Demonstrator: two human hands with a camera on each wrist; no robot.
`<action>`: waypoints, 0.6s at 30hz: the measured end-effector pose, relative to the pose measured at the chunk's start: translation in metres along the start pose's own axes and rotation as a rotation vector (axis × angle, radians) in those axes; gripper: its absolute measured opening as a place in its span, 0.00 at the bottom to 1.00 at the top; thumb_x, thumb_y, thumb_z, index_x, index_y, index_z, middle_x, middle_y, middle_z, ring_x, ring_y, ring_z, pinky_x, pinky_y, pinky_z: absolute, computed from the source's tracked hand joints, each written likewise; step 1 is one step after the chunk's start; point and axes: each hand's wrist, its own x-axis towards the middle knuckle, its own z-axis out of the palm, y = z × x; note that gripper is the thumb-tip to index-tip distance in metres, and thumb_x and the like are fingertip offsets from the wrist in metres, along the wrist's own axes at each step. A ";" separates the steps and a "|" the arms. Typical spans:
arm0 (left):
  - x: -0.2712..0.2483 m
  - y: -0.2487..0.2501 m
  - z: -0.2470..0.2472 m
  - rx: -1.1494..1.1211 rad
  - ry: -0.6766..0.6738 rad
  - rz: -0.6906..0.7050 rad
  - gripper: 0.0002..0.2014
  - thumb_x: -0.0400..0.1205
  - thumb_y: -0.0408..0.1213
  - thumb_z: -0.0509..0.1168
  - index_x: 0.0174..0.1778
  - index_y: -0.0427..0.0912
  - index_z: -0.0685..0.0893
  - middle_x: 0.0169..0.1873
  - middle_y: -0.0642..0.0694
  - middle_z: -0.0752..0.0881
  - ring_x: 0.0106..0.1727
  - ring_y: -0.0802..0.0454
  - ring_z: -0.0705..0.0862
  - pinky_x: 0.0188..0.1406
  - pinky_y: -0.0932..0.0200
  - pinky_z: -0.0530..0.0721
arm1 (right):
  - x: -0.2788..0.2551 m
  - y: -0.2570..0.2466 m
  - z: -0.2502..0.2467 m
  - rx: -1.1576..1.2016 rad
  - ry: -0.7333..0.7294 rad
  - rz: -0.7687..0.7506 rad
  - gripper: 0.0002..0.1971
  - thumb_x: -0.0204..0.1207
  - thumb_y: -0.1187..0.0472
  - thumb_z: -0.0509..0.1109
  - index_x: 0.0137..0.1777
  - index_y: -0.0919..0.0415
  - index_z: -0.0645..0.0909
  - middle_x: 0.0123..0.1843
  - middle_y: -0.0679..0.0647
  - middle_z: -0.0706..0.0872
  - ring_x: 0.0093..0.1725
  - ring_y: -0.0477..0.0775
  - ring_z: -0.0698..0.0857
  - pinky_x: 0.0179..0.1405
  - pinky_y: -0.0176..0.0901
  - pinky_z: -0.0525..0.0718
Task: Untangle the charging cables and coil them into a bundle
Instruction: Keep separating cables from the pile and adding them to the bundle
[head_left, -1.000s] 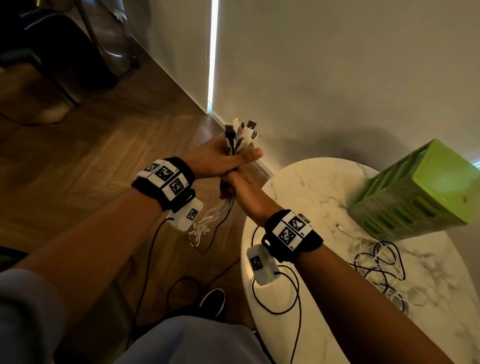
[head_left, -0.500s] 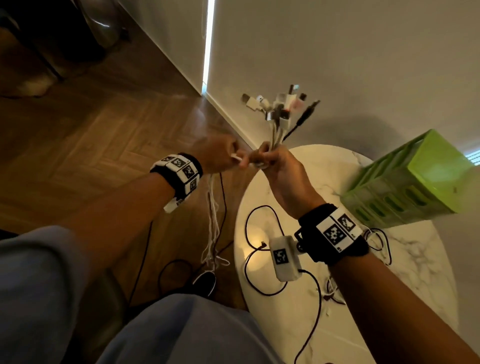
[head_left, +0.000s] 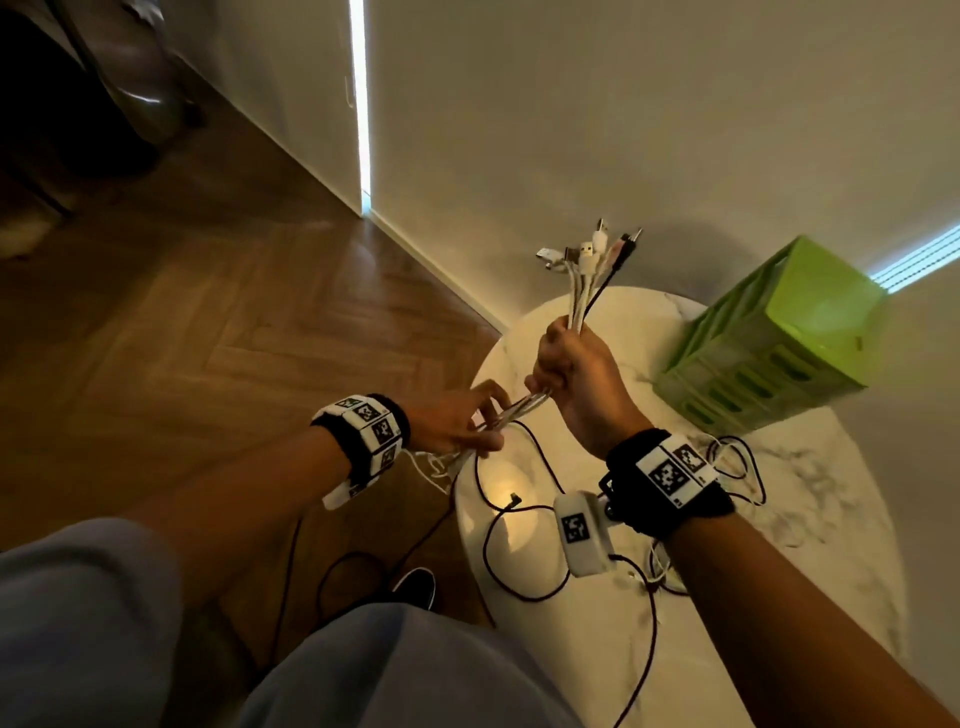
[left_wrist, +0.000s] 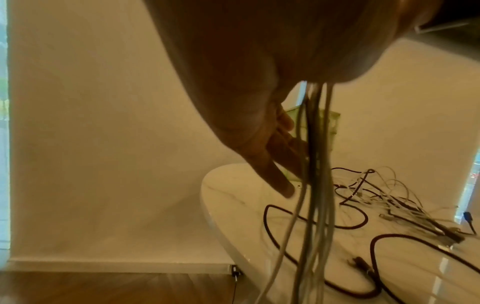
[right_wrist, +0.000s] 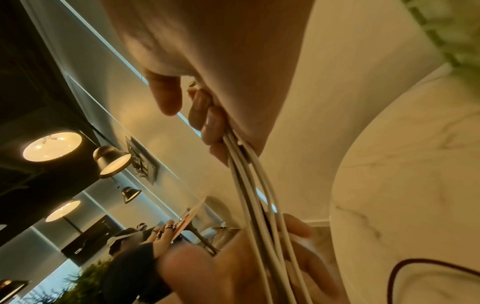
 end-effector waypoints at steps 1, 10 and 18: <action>-0.002 0.006 0.000 -0.092 0.037 0.088 0.42 0.74 0.71 0.66 0.75 0.45 0.68 0.64 0.43 0.82 0.61 0.50 0.87 0.63 0.48 0.88 | -0.002 0.000 -0.005 -0.019 -0.037 -0.004 0.15 0.83 0.69 0.54 0.36 0.55 0.65 0.30 0.51 0.63 0.29 0.50 0.61 0.36 0.48 0.66; 0.001 0.102 -0.012 -0.082 -0.007 0.260 0.20 0.92 0.53 0.50 0.75 0.54 0.79 0.61 0.56 0.86 0.67 0.48 0.83 0.66 0.61 0.81 | -0.034 0.043 -0.019 -0.135 -0.175 0.049 0.10 0.69 0.73 0.63 0.43 0.58 0.70 0.33 0.52 0.67 0.31 0.47 0.70 0.37 0.46 0.74; 0.012 0.130 0.008 0.068 -0.187 0.282 0.25 0.91 0.56 0.47 0.55 0.51 0.89 0.40 0.48 0.75 0.49 0.53 0.79 0.68 0.51 0.76 | -0.045 0.092 -0.032 -0.288 -0.246 0.220 0.13 0.77 0.51 0.75 0.42 0.60 0.83 0.46 0.60 0.87 0.52 0.58 0.86 0.67 0.60 0.83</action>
